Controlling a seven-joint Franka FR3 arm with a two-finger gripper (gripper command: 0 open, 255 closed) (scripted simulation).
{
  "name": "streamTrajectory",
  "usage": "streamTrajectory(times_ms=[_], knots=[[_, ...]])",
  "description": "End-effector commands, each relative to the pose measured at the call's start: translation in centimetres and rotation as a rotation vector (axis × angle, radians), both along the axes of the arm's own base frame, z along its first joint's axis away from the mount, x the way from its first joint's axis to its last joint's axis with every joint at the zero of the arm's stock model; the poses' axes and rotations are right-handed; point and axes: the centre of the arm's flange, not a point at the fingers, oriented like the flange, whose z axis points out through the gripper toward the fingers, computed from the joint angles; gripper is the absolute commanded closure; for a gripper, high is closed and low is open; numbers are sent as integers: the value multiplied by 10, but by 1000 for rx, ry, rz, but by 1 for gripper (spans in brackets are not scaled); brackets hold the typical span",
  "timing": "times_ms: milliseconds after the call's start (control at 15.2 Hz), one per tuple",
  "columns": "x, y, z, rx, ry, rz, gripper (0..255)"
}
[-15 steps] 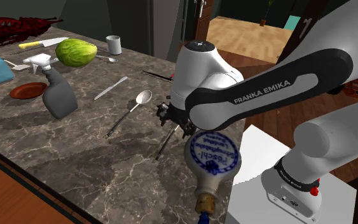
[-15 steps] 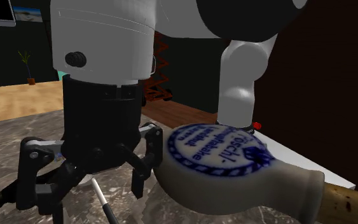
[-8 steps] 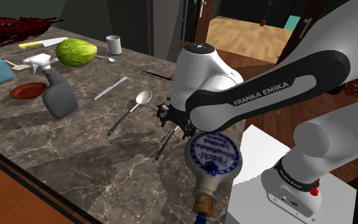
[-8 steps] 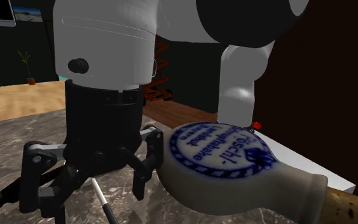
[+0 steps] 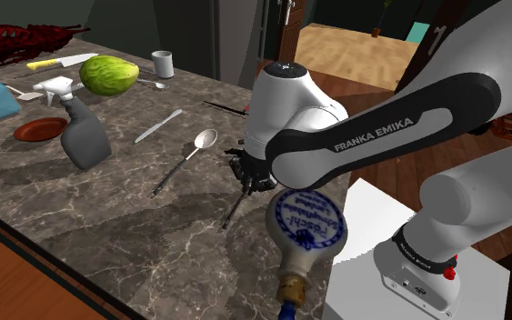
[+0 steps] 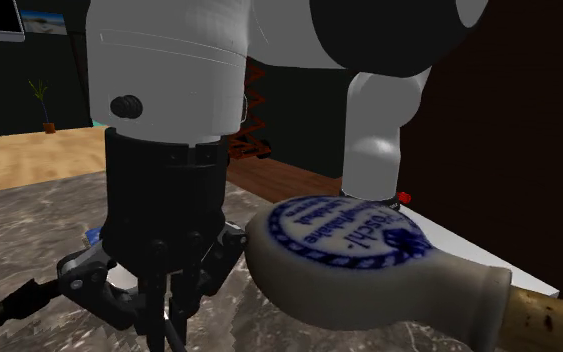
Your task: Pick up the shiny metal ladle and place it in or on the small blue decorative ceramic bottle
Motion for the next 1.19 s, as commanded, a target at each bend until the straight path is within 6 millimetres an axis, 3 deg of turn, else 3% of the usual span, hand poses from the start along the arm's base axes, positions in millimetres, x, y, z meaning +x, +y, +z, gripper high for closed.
streamTrajectory(times_ms=[0,1122], knots=[[0,0,0,0,1,0,255],[0,0,84,0,1,0,255]])
